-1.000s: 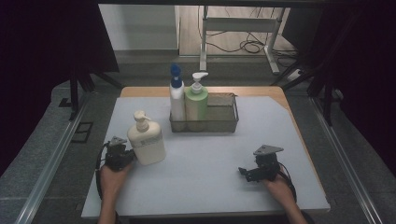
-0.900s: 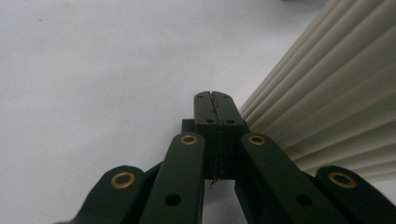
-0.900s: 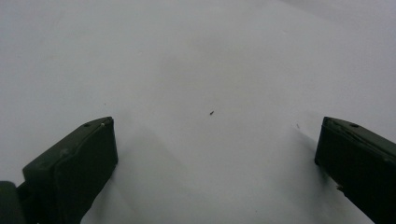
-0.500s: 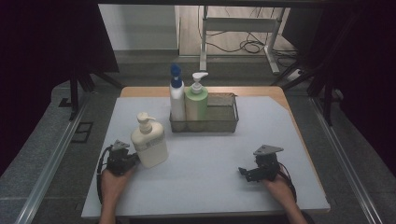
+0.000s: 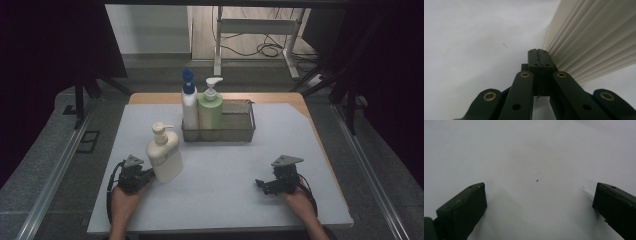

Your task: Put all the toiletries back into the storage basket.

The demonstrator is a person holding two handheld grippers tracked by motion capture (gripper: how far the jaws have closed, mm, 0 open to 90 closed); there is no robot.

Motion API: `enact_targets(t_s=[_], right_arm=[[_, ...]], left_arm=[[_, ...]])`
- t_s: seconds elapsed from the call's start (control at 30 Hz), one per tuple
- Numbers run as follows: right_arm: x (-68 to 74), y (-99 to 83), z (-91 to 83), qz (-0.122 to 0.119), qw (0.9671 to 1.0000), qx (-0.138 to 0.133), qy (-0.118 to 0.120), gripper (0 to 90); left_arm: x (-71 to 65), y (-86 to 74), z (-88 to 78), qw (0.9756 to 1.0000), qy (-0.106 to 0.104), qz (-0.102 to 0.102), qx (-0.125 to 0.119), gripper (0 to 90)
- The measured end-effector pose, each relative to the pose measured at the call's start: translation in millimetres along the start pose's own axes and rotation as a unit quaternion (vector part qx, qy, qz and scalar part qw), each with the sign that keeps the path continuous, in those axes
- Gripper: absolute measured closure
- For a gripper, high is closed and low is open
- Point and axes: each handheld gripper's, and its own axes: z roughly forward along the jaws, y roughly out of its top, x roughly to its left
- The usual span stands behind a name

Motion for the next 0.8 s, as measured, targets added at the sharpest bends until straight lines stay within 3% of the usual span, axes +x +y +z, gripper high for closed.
enact_targets(t_s=[0.3,0.8], right_arm=[[0.0,0.0,0.0,0.0,1.0,0.0,0.0,0.0],[-0.1,0.0,0.0,0.0,1.0,0.0,0.0,0.0]], left_arm=[[-13.6,-2.7,-0.3,0.9999,-0.006,0.009,0.004,89.3],[-39.8,-1.8,4.2,0.9987,-0.023,0.041,0.018,89.2]])
